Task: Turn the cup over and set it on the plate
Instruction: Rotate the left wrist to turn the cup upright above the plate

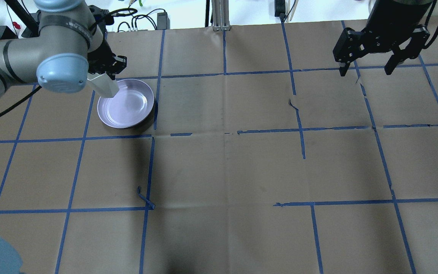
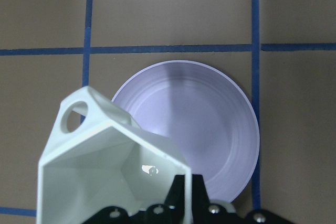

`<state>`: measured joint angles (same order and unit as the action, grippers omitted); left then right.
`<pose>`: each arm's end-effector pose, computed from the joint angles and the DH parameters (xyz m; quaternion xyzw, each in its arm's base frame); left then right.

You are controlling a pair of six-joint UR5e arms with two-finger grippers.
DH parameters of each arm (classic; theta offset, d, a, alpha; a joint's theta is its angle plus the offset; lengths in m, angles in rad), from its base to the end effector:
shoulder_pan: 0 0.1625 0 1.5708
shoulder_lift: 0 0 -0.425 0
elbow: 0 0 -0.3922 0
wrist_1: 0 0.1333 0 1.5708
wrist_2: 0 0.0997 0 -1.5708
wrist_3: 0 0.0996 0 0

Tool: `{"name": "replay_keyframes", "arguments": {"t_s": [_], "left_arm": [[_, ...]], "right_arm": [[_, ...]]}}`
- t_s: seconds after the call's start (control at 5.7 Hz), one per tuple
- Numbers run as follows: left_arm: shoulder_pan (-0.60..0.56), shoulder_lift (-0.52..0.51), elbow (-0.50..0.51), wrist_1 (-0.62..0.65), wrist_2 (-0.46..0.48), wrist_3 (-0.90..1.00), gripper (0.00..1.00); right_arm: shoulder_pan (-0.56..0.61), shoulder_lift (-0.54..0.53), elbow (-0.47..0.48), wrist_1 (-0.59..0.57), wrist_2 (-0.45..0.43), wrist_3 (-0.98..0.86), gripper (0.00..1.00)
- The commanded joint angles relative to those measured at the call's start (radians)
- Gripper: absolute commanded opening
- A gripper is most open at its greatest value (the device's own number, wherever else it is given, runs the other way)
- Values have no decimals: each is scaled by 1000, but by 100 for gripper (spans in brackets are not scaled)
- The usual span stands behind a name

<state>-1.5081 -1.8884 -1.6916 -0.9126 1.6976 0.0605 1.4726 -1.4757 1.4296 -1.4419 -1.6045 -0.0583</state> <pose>-0.0825 -0.6130 0.3251 -0.0080 0.9920 -0.1054 0.0696 0.0780 -0.5335 0.4962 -0.0192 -0.9988 -0.0426 0.0136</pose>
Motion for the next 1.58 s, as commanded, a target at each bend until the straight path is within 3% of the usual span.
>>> {"name": "replay_keyframes", "arguments": {"t_s": [0.0, 0.18, 0.53, 0.7, 0.88, 1.05, 1.4], "left_arm": [[-4, -85, -139, 255, -1, -1, 0], [-17, -131, -143, 330, 2, 2, 0], [-26, -104, -128, 325, 13, 5, 0], [-26, -106, -129, 316, 13, 8, 6], [-26, -116, -131, 317, 10, 8, 56], [-24, -120, -126, 308, 10, 8, 99], [-20, -36, -52, 75, 5, 13, 100]], "right_arm": [[0, 0, 0, 0, 0, 0, 100], [0, 0, 0, 0, 0, 0, 100], [0, 0, 0, 0, 0, 0, 100], [0, 0, 0, 0, 0, 0, 100], [0, 0, 0, 0, 0, 0, 100], [0, 0, 0, 0, 0, 0, 100], [0, 0, 0, 0, 0, 0, 100]]}}
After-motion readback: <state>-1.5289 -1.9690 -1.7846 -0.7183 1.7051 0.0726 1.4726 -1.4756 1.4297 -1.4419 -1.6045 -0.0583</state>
